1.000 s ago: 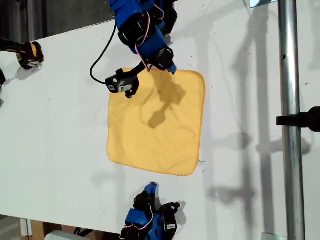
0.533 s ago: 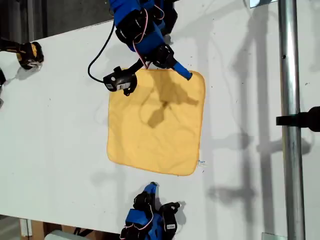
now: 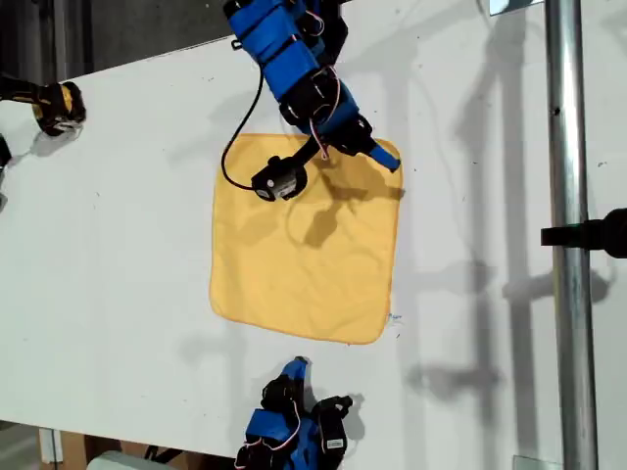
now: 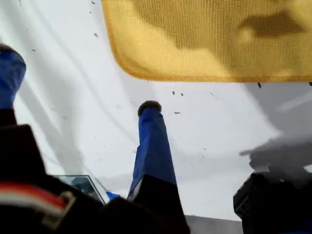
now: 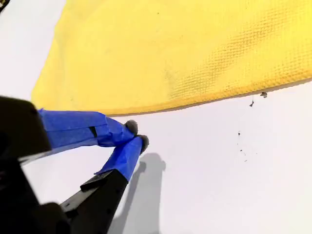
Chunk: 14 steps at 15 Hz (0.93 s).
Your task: Grasp corners of a towel and fold twice.
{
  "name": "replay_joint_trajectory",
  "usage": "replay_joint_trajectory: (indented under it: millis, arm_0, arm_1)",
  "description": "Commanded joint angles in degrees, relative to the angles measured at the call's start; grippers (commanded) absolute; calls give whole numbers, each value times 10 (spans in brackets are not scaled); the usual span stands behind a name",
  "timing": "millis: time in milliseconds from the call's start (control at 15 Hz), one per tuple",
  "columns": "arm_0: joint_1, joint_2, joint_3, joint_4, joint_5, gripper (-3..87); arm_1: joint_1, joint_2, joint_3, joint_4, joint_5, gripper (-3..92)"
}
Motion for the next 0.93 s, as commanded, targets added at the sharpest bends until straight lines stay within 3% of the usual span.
replay_joint_trajectory:
  millis: [0, 200, 867]
  arm_0:
    - [-7, 4, 3, 2, 0, -15]
    - [-6, 4, 3, 2, 1, -15]
    - [-4, 4, 3, 2, 2, -15]
  arm_1:
    - [-16, -1, 47, -69, 33, 439]
    - [-19, -17, 107, -124, 43, 421]
    - [23, -129, 127, -178, 20, 387]
